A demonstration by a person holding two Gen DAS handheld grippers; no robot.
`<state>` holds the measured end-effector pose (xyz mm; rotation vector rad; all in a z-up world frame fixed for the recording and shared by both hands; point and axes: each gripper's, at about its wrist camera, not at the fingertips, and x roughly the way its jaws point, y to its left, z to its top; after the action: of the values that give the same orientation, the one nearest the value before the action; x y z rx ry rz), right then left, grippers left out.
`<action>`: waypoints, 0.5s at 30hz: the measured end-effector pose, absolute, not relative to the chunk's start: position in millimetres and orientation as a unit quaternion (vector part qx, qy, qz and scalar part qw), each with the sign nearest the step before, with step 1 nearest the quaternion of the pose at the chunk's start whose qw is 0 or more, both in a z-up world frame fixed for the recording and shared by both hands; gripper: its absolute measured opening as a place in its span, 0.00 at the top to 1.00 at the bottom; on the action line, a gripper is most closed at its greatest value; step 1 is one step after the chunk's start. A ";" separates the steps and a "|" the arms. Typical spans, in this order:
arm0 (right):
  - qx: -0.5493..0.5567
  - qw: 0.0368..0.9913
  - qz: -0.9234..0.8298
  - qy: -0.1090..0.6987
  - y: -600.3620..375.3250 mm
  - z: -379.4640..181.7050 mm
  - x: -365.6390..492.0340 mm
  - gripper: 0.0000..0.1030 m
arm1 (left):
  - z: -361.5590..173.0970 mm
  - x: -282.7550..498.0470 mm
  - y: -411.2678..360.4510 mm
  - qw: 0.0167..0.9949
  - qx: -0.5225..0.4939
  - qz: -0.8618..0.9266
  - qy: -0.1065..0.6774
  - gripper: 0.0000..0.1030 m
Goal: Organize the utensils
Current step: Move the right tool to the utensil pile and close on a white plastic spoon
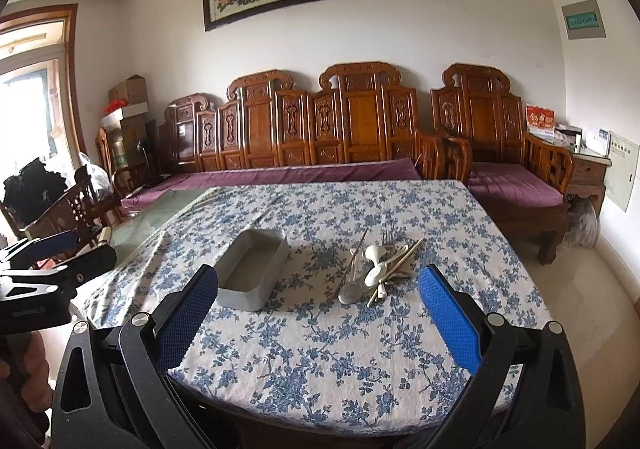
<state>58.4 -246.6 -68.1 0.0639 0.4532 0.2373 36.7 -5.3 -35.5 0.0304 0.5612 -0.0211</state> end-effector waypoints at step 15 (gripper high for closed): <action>0.027 0.958 0.112 0.261 -268.2 -123.3 135.2 0.06 | -96.9 113.7 -22.5 0.925 0.053 -0.052 0.374 0.06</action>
<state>135.2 -268.2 -123.3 0.0543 0.5291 0.2280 113.7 -22.5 -96.9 0.1080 0.7669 -0.1063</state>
